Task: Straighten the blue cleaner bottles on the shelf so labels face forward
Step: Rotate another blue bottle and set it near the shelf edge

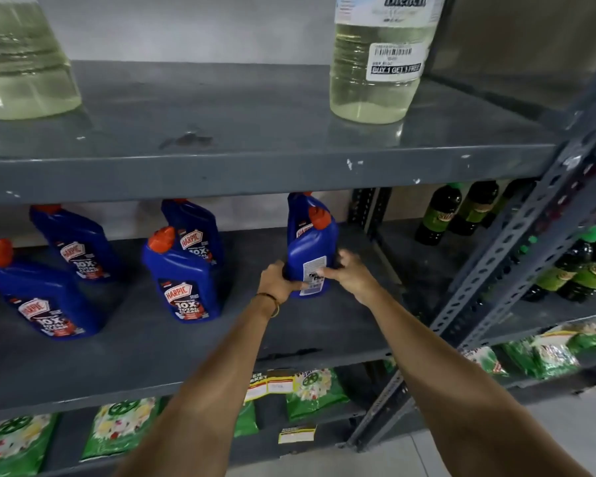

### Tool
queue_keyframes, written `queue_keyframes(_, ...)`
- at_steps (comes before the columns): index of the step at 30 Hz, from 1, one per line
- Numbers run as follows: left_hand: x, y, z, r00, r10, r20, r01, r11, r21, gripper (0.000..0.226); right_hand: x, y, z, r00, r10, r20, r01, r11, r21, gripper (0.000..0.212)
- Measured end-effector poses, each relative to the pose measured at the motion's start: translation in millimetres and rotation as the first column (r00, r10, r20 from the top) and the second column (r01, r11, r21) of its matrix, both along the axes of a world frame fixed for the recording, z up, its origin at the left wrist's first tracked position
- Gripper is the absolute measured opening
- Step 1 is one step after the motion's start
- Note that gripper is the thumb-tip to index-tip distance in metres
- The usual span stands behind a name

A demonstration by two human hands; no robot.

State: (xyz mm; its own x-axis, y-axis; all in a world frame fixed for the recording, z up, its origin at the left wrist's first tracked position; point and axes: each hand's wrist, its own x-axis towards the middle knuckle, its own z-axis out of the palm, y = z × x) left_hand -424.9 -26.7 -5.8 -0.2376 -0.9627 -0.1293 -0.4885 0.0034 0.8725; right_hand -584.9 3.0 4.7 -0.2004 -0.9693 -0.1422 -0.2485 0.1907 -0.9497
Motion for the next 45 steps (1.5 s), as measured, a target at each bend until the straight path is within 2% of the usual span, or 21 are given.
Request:
queue_keyframes(3,-1.9,1.4,0.2,1.0,0.022,-0.02,-0.022,0.999,-0.022,0.051,-2.6,1.9,0.4,0.999,0.039,0.035,-0.037,0.998,-0.049,0.038)
queue_keyframes(6,1.1,4.2,-0.5,0.998,0.018,-0.061,-0.022,0.998,-0.063,0.053,-4.7,4.1,2.8,0.994,0.077,0.074,-0.07,0.994,-0.085,0.042)
queue_keyframes(10,1.0,12.8,1.9,0.987,0.05,-0.156,-0.073,0.987,-0.145,0.042,-6.4,6.8,15.4,0.977,0.128,0.169,-0.101,0.982,-0.16,0.047)
queue_keyframes(13,-3.8,23.3,5.0,0.982,0.105,-0.154,-0.138,0.965,-0.223,0.045,-0.6,9.3,27.9,0.949,0.199,0.246,-0.165,0.974,-0.152,0.05)
queue_keyframes(15,-8.1,30.6,5.9,0.978,0.15,-0.148,-0.183,0.952,-0.245,0.044,8.0,9.7,31.4,0.949,0.225,0.218,-0.2,0.971,-0.131,0.059)
queue_keyframes(17,-11.1,37.8,5.4,0.979,0.171,-0.114,-0.198,0.935,-0.293,0.046,16.3,11.1,31.8,0.971,0.178,0.156,-0.161,0.98,-0.116,0.069)
queue_keyframes(20,-7.7,42.5,4.2,0.985,0.141,-0.096,-0.165,0.933,-0.321,0.045,20.5,14.8,30.7,0.982,0.108,0.153,-0.089,0.988,-0.124,0.065)
queue_keyframes(23,5.2,36.9,7.2,0.989,0.013,-0.144,-0.049,0.967,-0.25,0.043,19.3,20.4,28.9,0.984,0.081,0.156,-0.058,0.988,-0.143,0.061)
queue_keyframes(26,21.8,28.4,12.8,0.925,-0.087,-0.37,0.098,0.995,0.011,0.033,17.9,24.6,29.6,0.976,0.104,0.19,-0.071,0.983,-0.172,0.059)
queue_keyframes(31,33.7,25.8,11.7,0.781,-0.042,-0.623,0.316,0.887,0.337,0.037,11.7,28.0,35.1,0.922,0.202,0.33,-0.146,0.971,-0.187,0.051)
queue_keyframes(35,27.8,30.8,13.5,0.719,-0.057,-0.693,0.447,0.802,0.397,0.025,8.4,29.0,37.5,0.867,0.266,0.422,-0.204,0.961,-0.186,0.041)
queue_keyframes(39,15.5,34.8,14.2,0.724,-0.03,-0.69,0.411,0.821,0.396,0.023,0.6,29.1,33.6,0.83,0.238,0.505,-0.182,0.97,-0.159,0.036)
queue_keyframes(41,10.2,36.2,11.6,0.748,-0.004,-0.664,0.357,0.846,0.396,0.031,-3.5,29.4,31.1,0.82,0.202,0.535,-0.153,0.979,-0.135,0.032)
queue_keyframes(45,1.0,39.1,6.7,0.787,0.08,-0.612,0.223,0.887,0.404,0.052,-10.1,30.9,28.7,0.868,0.186,0.46,-0.161,0.982,-0.094,0.035)
